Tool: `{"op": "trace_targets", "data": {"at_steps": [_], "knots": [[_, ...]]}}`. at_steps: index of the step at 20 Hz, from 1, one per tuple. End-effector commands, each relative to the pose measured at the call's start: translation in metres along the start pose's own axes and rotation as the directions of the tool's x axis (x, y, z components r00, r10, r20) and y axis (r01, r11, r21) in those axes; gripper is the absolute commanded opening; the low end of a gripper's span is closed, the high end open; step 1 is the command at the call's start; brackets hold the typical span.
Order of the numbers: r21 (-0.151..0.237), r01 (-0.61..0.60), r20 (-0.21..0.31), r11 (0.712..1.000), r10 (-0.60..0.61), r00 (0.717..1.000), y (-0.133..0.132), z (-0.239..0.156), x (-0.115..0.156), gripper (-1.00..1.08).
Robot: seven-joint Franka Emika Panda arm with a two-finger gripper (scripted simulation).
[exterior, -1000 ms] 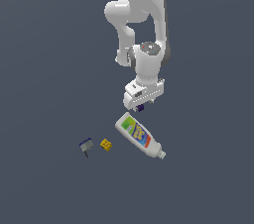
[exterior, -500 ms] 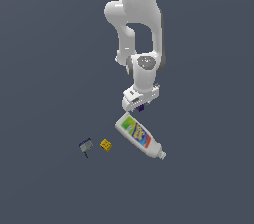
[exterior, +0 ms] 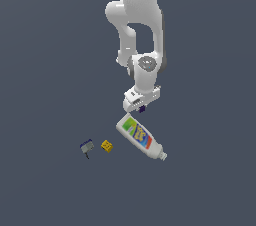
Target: Pick up a designated object from a clutter of objects.
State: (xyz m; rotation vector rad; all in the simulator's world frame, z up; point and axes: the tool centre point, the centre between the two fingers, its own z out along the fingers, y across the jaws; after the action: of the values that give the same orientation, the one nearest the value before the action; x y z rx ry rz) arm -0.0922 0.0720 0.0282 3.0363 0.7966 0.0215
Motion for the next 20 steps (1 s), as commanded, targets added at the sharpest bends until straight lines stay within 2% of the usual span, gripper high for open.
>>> {"op": "trace_targets", "data": {"at_steps": [1,11,20], "knots": [[0.005,0.001,0.013,1.0,-0.001,1.0,-0.001,0.006,-0.004,-1.0],[0.005,0.001,0.012,1.0,-0.001,1.0,0.005,-0.006,-0.002,-1.0],[0.006,0.002,0.012,1.0,-0.002,1.0,0.029,-0.053,0.004,-1.0]]}}
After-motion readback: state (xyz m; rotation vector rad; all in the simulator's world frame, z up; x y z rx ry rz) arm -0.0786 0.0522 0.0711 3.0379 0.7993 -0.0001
